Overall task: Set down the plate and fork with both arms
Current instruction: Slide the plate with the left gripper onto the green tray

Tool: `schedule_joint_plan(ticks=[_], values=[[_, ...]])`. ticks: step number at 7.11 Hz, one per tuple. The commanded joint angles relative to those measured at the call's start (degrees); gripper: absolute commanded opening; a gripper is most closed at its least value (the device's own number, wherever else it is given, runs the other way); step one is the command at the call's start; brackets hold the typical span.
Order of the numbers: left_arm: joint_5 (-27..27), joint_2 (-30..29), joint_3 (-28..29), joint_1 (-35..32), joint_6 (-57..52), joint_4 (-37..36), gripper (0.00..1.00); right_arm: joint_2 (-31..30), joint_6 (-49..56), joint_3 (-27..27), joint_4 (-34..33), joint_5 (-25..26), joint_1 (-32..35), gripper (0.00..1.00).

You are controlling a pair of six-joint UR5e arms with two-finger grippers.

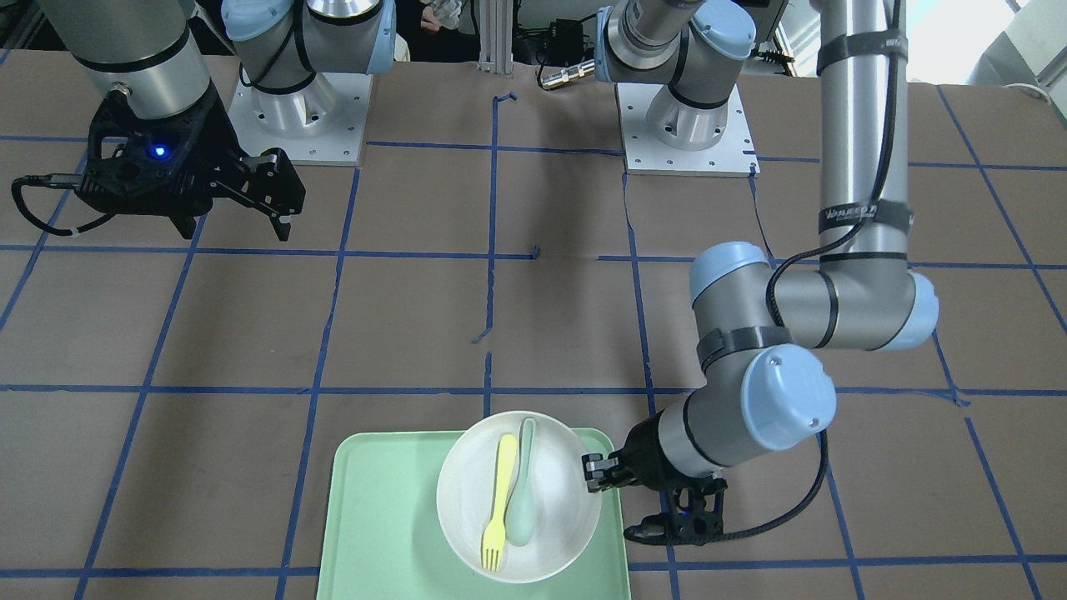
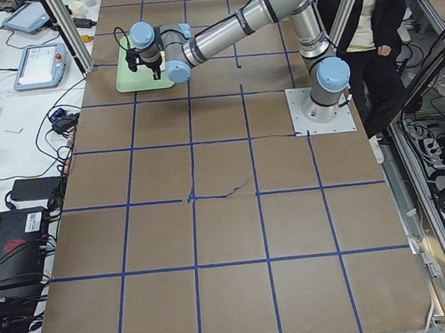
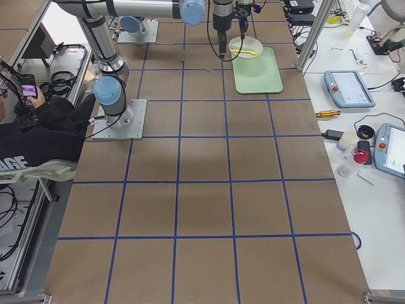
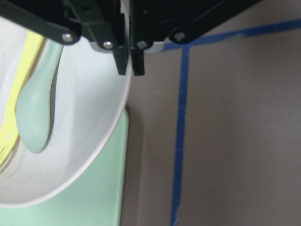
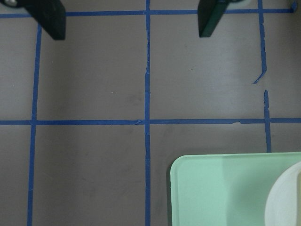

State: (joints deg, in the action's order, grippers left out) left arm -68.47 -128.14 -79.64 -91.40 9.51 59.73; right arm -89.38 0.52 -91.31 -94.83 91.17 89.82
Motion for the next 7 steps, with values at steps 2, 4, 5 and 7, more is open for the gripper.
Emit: schedule_joint_plan(ticks=[2, 4, 5, 7], values=[[-2.19, -6.42, 5.81, -2.81, 7.43, -3.90, 0.00, 0.00, -0.08, -0.01, 0.00, 0.06, 0.00, 1.00], [-2.11, -6.42, 4.24, -2.99, 8.95, -6.28, 0.00, 0.00, -0.08, -0.01, 0.00, 0.06, 0.00, 1.00], [-2.02, -6.42, 1.88, -2.99, 9.30, -10.29, 0.55, 0.00, 0.01, -0.01, 0.00, 0.14, 0.00, 1.00], [-2.11, -2.23, -3.66, -2.90, 7.29, -17.88, 1.00, 0.00, 0.01, -0.10, 0.08, 0.14, 0.00, 1.00]])
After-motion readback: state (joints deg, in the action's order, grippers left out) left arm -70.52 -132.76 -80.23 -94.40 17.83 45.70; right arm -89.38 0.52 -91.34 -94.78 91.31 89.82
